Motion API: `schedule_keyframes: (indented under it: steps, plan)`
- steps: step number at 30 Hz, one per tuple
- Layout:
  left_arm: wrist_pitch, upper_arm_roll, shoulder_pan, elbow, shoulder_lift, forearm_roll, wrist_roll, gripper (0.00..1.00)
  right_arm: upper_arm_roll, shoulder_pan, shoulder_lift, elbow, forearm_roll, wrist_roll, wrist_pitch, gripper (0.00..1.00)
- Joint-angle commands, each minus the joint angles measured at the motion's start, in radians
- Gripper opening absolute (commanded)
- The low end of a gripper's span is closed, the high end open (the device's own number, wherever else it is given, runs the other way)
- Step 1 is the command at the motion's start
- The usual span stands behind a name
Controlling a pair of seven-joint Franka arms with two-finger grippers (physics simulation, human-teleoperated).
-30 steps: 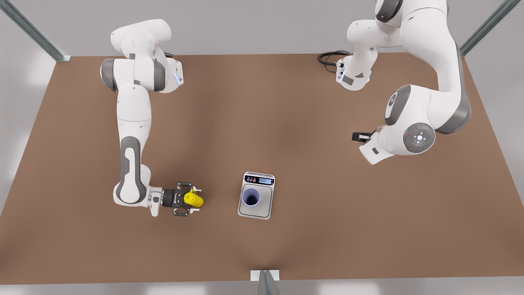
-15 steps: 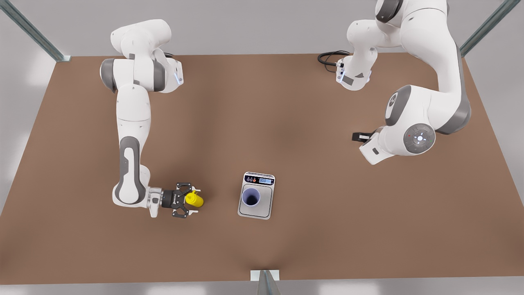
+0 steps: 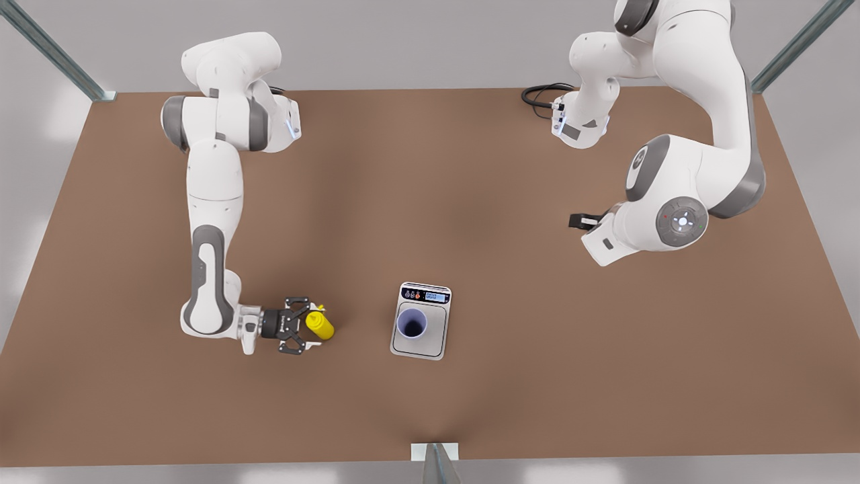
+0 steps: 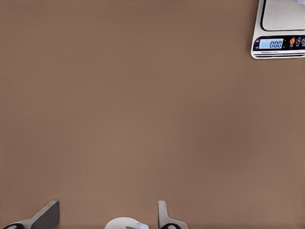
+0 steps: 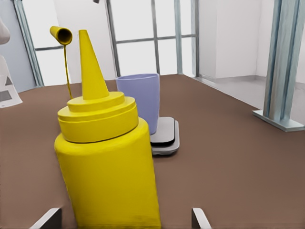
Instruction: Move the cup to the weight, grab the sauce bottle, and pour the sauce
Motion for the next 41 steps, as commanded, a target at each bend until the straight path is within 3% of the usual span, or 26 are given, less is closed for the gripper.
schedule_keyframes:
  steps: [1, 13, 15, 16, 17, 20, 23, 24, 26, 27, 29, 31, 35, 41]
  plan:
    - [0.001, 0.000, -0.002, 0.000, -0.001, 0.000, -0.001, 1.00, 0.000, -0.005, -0.001, -0.007, -0.003, -0.009, -0.029, 1.00]
    - [0.001, 0.000, 0.000, 0.001, -0.001, 0.000, -0.004, 1.00, -0.005, -0.130, -0.006, 0.010, -0.153, -0.035, -0.115, 1.00]
    - [0.001, -0.008, 0.000, 0.003, -0.003, 0.000, -0.024, 1.00, -0.034, -0.182, -0.028, 0.067, -0.354, -0.010, -0.115, 1.00]
    - [0.001, -0.008, 0.000, 0.003, -0.003, 0.001, -0.024, 1.00, -0.095, -0.182, -0.029, 0.108, -0.440, 0.036, -0.115, 1.00]
    - [0.002, -0.008, 0.000, 0.003, -0.001, 0.001, -0.024, 1.00, -0.160, -0.168, -0.081, 0.106, -0.581, 0.352, -0.117, 1.00]
    - [0.011, -0.008, -0.002, 0.003, -0.001, 0.000, -0.024, 1.00, -0.173, -0.102, -0.218, 0.090, -0.782, 1.523, -0.128, 1.00]
    - [0.011, -0.008, -0.002, 0.003, -0.003, 0.001, -0.024, 1.00, -0.195, -0.030, -0.173, 0.187, -0.928, 2.072, -0.091, 1.00]
    - [0.013, -0.008, -0.002, 0.003, -0.003, 0.001, -0.024, 1.00, -0.204, 0.079, -0.198, 0.199, -0.972, 2.325, -0.104, 1.00]
    - [0.013, -0.010, -0.002, 0.003, -0.003, 0.001, -0.024, 1.00, -0.224, 0.143, -0.353, 0.308, -1.178, 2.449, -0.319, 1.00]
    - [0.013, -0.010, -0.002, 0.003, -0.001, 0.001, -0.027, 1.00, -0.118, 0.081, -0.455, 0.337, -1.379, 2.388, -0.358, 1.00]
    - [0.013, -0.017, -0.005, 0.004, -0.003, 0.004, -0.046, 1.00, 0.267, -0.120, -0.681, 0.283, -1.730, 2.381, -0.350, 1.00]
    - [0.008, -0.016, -0.002, 0.004, -0.004, 0.004, -0.046, 1.00, 0.353, -0.206, -0.755, 0.250, -1.772, 2.357, -0.350, 1.00]
    - [-0.003, -0.011, 0.006, 0.004, -0.004, 0.004, -0.046, 1.00, 0.390, -0.259, -0.874, 0.147, -1.779, 2.338, -0.342, 1.00]
    - [-0.004, -0.014, 0.005, 0.004, -0.006, 0.001, -0.046, 1.00, 0.400, -0.268, -0.876, 0.151, -1.802, 2.337, -0.325, 1.00]
